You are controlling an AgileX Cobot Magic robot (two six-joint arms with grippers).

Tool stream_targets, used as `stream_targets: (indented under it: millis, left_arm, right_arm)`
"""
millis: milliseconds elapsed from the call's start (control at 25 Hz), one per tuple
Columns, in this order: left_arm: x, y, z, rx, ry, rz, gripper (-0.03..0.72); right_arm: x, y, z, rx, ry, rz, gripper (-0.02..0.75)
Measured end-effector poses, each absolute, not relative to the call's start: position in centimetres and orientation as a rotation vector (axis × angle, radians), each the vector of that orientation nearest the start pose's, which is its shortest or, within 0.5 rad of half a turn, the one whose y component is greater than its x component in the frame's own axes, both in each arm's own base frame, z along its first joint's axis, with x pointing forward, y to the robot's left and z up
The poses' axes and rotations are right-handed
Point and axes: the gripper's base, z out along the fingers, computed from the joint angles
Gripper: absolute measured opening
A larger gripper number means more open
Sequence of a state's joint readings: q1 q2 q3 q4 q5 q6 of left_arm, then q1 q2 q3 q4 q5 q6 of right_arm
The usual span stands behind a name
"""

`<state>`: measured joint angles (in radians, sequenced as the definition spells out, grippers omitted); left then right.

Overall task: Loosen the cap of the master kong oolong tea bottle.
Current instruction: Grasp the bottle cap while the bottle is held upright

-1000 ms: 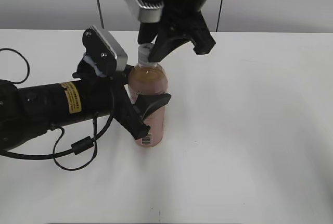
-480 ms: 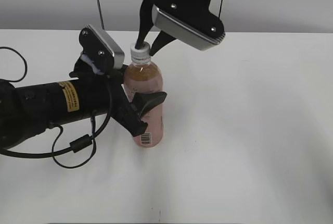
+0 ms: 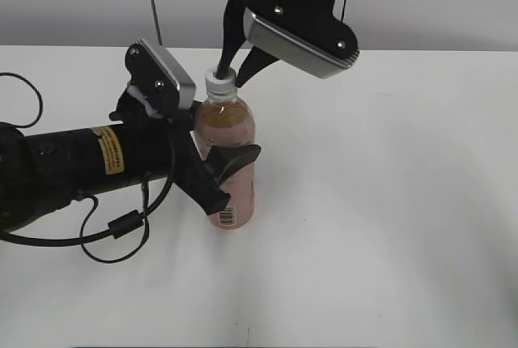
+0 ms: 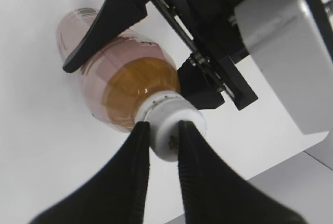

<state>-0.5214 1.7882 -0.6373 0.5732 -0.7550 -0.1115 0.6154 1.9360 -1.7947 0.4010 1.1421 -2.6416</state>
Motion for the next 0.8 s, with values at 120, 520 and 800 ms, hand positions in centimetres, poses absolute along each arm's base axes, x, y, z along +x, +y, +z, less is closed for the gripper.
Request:
stream_targets:
  millis: [120,520,800]
  left_arm:
    - [25.7,-18.8,15.0,1.058,1.661,-0.496,0.456]
    - [25.7,-19.0,15.0,1.095,1.642,-0.490,0.456]
    - [25.7,-19.0,15.0,1.100,1.643,-0.488,0.456]
  right_arm:
    - [32.4,26.7,30.6,-2.624,0.032,-0.130,0.153]
    - [31.3,25.8,32.3,-2.614,0.324,-0.057,0.363]
    - [30.5,25.3,35.6,-2.135,1.314,0.167,0.398]
